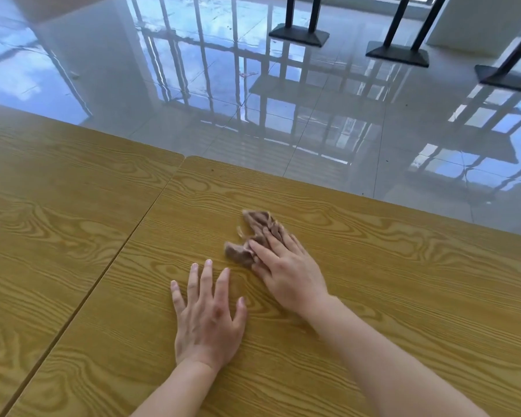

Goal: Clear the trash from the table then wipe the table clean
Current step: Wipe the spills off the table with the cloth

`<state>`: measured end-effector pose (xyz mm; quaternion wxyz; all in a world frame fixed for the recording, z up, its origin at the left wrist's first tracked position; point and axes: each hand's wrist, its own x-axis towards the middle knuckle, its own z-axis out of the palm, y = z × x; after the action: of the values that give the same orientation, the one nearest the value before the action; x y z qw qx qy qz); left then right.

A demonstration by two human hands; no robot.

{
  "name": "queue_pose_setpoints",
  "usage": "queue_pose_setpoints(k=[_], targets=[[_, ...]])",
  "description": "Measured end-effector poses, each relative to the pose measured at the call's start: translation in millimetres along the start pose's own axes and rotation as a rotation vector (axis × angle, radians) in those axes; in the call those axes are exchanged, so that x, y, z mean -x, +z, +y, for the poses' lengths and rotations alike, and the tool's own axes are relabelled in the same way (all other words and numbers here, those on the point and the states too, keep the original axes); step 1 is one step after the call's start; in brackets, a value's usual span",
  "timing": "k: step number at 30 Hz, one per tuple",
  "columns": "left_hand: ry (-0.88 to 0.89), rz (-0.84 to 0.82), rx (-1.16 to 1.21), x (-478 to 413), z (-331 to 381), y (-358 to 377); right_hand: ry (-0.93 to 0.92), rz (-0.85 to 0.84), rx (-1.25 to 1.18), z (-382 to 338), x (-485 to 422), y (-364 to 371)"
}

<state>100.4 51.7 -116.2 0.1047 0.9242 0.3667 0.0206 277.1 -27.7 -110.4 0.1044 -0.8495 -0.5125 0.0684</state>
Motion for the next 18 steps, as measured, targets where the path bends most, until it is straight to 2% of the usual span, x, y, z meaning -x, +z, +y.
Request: queue_pose_setpoints(k=[2,5,7,9,11,14,16,18], targets=[[0.001,0.013,0.013,-1,0,0,0.029,0.002,0.019,32,23,-7],[0.007,0.004,0.003,-1,1,1,0.314,0.053,0.06,91,39,-26],[0.002,-0.006,-0.014,-2,2,0,0.512,0.06,0.025,100,36,-33],[0.0,-0.012,-0.02,-1,3,-1,0.577,0.077,0.024,80,32,-30],[0.0,-0.013,-0.011,-1,3,-1,0.468,0.076,0.032,46,37,-20],[-0.006,-0.001,0.003,-1,2,-2,0.165,0.051,0.047,5,76,0],[-0.007,0.005,0.012,-1,3,-1,0.051,0.018,0.047,14,105,1],[0.0,0.017,0.017,0,1,1,0.056,0.021,0.085,43,127,-5]])
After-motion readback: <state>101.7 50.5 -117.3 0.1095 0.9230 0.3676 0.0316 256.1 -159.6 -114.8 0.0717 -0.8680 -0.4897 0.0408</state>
